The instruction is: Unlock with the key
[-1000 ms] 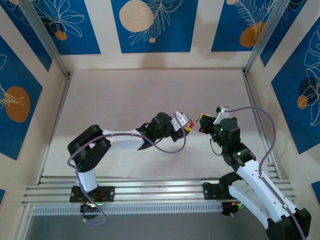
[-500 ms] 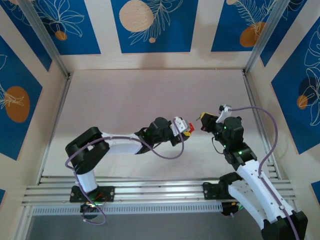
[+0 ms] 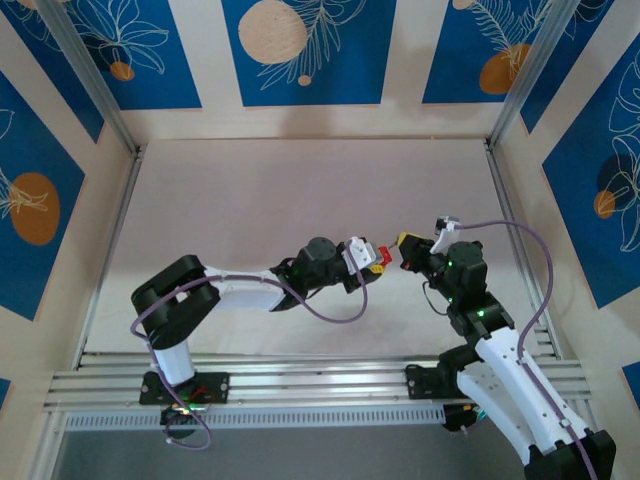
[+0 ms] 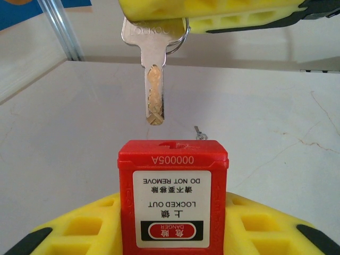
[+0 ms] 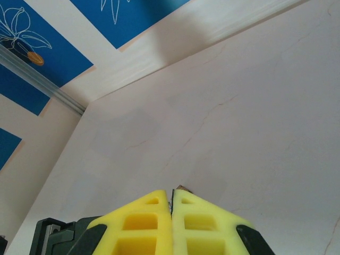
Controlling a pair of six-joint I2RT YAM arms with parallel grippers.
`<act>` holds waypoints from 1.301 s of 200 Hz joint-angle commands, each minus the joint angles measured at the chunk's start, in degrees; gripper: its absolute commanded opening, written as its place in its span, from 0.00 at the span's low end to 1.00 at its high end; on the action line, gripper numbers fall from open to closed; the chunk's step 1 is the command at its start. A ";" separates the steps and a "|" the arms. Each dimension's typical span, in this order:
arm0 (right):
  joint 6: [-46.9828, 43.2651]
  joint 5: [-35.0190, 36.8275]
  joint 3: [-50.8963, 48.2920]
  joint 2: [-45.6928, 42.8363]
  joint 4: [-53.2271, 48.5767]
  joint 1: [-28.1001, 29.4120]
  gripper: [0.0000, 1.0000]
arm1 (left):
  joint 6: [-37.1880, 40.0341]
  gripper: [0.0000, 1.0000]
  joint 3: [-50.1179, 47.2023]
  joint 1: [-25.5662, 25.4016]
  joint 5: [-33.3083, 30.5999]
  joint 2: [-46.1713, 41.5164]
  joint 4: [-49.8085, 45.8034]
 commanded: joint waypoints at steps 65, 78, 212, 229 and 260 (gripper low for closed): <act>-0.65 0.54 -2.21 -1.81 -0.53 1.06 0.00 | 0.50 0.29 1.23 -0.51 -0.47 -0.53 1.63; -0.62 0.55 -2.32 -1.85 -0.44 1.11 0.00 | 0.49 0.29 1.31 -0.50 -0.48 -0.46 1.50; 0.91 1.00 -3.35 -2.97 -0.88 1.44 0.00 | -0.05 0.29 2.48 -0.57 -0.30 0.32 0.05; 1.11 0.90 -3.07 -2.33 -0.38 1.41 0.00 | -0.03 0.28 2.54 -0.61 -0.34 0.46 -0.04; 1.55 0.80 -3.07 -1.45 0.19 1.49 0.00 | 0.10 0.29 2.37 -0.82 -0.39 0.33 -0.29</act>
